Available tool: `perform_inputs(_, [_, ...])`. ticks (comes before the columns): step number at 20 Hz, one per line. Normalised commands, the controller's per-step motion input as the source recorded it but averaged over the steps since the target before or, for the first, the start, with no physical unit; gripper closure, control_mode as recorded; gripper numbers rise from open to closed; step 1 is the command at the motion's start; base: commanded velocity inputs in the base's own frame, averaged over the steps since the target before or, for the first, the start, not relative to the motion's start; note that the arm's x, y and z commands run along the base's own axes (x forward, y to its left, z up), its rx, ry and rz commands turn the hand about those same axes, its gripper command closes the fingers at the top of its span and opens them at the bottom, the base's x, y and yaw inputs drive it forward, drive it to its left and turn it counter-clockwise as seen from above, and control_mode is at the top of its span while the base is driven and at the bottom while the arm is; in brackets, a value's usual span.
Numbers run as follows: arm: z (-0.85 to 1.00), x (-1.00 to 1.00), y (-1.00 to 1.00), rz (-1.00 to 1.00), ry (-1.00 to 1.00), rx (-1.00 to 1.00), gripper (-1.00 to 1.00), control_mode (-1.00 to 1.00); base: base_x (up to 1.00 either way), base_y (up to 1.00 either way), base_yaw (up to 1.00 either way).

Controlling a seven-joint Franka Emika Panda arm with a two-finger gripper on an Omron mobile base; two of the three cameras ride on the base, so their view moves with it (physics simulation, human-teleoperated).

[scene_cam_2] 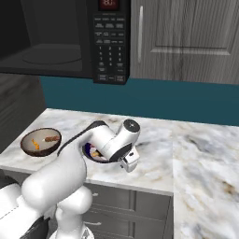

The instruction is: Place the bowl containing the steak and carrot in the microwave. Close the microwave door and press the start button to microwave the meal.

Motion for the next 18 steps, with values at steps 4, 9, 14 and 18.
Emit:
perform_inputs(4, [-0.32,0.30,0.00,0.06,0.01,0.01,-1.00,-1.00,0.00,0.00,0.00])
perform_inputs(9, [-0.35,0.26,0.00,0.08,0.00,0.04,-1.00,-1.00,0.00,0.00,0.00])
perform_inputs(14, [-0.31,0.25,0.00,0.06,0.00,0.04,-1.00,-1.00,0.00,0.00,0.00])
perform_inputs(18, [-0.22,0.25,0.00,0.03,0.00,0.03,-1.00,-1.00,0.00,0.00,0.00])
